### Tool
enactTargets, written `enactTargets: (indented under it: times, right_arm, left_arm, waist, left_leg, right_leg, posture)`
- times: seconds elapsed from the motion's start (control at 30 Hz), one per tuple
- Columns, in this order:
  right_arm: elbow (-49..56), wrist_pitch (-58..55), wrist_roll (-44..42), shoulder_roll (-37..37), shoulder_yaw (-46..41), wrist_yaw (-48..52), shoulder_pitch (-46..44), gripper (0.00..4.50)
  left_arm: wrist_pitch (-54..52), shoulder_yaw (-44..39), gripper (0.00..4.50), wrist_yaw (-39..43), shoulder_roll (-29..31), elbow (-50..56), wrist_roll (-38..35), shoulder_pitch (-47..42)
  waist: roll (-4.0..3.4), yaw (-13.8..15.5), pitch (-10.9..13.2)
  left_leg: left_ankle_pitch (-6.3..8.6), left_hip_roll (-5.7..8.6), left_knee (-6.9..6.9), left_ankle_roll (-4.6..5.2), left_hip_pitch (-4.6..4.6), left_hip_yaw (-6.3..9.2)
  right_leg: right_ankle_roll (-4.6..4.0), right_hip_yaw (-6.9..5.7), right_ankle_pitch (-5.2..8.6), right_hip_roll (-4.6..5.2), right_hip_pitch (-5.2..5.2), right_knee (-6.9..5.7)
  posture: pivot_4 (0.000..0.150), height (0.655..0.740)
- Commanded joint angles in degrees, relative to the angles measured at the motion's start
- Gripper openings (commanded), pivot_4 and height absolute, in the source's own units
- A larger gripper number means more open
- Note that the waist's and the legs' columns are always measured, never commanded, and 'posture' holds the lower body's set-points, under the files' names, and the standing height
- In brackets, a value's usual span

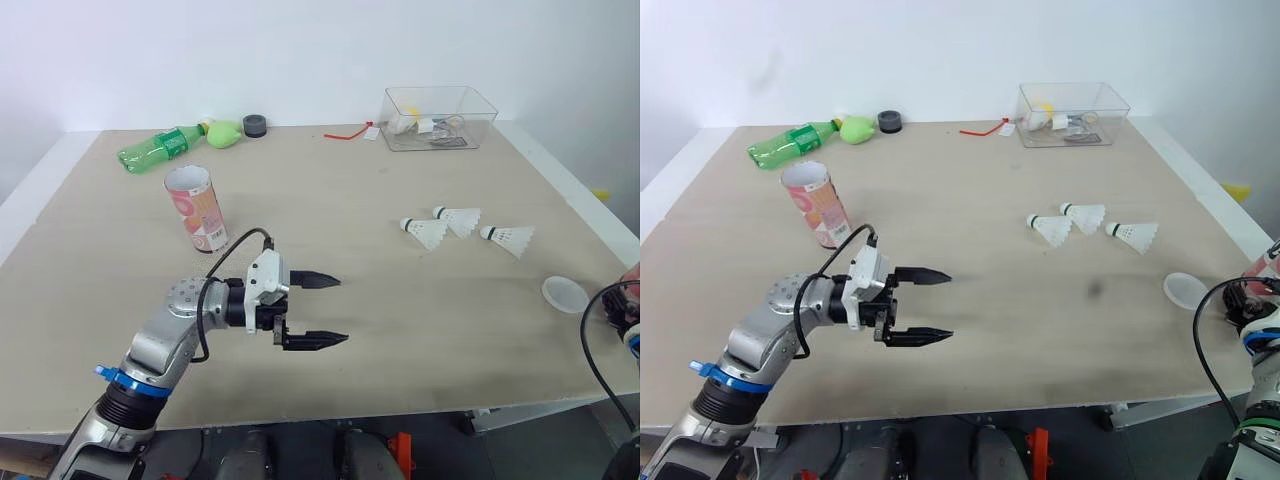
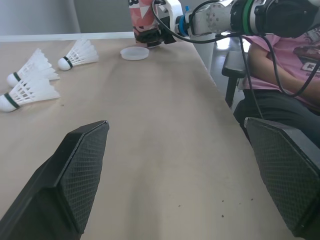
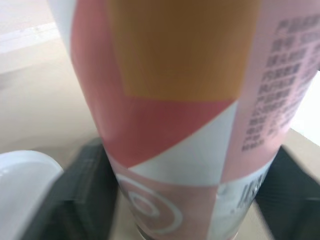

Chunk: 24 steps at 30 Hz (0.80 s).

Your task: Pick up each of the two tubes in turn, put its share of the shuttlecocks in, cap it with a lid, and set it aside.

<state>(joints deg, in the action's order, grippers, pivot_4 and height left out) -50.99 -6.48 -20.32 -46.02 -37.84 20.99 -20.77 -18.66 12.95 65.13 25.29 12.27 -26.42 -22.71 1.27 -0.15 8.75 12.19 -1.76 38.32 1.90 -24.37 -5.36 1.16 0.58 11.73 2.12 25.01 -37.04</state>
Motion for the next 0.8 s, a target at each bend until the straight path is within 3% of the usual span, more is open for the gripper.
enactTargets:
  times: [0.03, 0.37, 0.8]
  right_arm:
    - [1.3, 0.61, -0.93, -0.5, -0.37, 0.17, 0.38, 4.46]
    - [13.77, -4.0, -2.47, 1.06, -1.01, 0.3, 9.17, 4.46]
    - [48.64, -19.78, -7.72, 3.94, -0.04, 2.51, 24.32, 4.46]
  left_arm:
    - [0.26, -0.32, 4.5, -0.64, -0.36, 1.46, -0.21, -1.32]
    - [1.06, 0.66, 4.5, -0.21, -0.9, -0.21, 0.18, -2.14]
    - [3.08, 0.77, 4.5, 1.72, -1.35, -3.4, 1.6, -3.12]
  waist:
    - [0.01, 0.0, 0.0]
    - [-0.01, 0.0, -0.01]
    - [-0.07, -0.09, -0.04]
  left_leg:
    - [0.0, 0.0, 0.0, 0.0, 0.0, 0.0]
    - [0.0, 0.01, -0.01, 0.0, 0.01, 0.0]
    - [0.0, 0.0, -0.01, 0.0, 0.09, 0.03]
  right_leg:
    - [0.0, 0.03, 0.0, 0.0, 0.0, 0.0]
    - [0.04, 0.2, 0.01, -0.03, -0.01, 0.0]
    - [0.08, 0.2, -0.01, -0.12, 0.0, 0.0]
  posture:
    - [0.15, 0.74]
    - [0.15, 0.74]
    - [0.15, 0.74]
